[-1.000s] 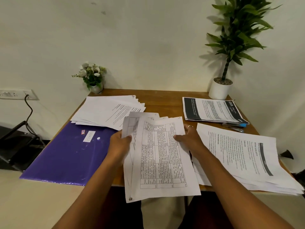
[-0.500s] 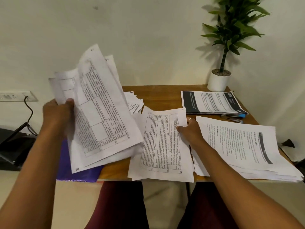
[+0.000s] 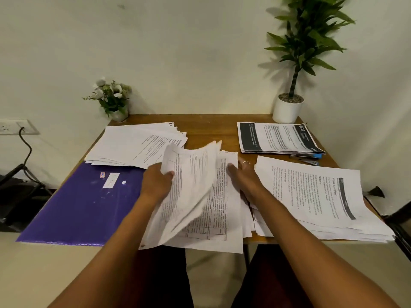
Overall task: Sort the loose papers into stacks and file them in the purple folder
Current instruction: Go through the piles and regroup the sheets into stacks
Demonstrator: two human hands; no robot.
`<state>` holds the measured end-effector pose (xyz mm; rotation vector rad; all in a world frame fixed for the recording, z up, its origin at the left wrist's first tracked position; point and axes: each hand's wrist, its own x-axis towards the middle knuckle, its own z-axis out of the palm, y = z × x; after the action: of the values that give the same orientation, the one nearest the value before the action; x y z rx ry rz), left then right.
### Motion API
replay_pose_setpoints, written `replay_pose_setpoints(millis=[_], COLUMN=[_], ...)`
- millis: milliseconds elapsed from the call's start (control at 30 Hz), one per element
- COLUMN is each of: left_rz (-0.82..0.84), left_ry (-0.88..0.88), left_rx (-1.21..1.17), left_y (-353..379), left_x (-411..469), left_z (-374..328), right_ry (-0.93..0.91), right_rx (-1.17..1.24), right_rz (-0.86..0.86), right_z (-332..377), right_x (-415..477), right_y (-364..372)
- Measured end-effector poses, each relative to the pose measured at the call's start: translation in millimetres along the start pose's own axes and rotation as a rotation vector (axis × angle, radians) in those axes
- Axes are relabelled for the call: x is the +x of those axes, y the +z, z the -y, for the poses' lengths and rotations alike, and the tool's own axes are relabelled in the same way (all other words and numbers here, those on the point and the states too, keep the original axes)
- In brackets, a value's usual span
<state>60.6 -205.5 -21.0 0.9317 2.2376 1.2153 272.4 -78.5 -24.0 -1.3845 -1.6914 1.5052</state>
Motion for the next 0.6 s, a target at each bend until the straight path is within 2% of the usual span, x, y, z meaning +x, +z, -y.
replay_pose_setpoints(millis=[167,333,467,600], left_rz=[-0.048,-0.030,0.018,0.006], left_ry=[-0.027,-0.014,0.016,0.054], left_rx=[-0.008,-0.039,-0.057,-0.102], left_y=[17,18,14,11], left_x=[-5,-8,-7,-10], left_z=[12,10,14,15], right_ry=[0.139,0.053,0.045,0.079], right_rx=[0.006,0.020,0.005,0.109], right_rz=[0.057,0.095,0.054,0.079], right_z=[10,11,9,2], right_x=[-7,-9,-4,1], right_y=[1,5,3,-1])
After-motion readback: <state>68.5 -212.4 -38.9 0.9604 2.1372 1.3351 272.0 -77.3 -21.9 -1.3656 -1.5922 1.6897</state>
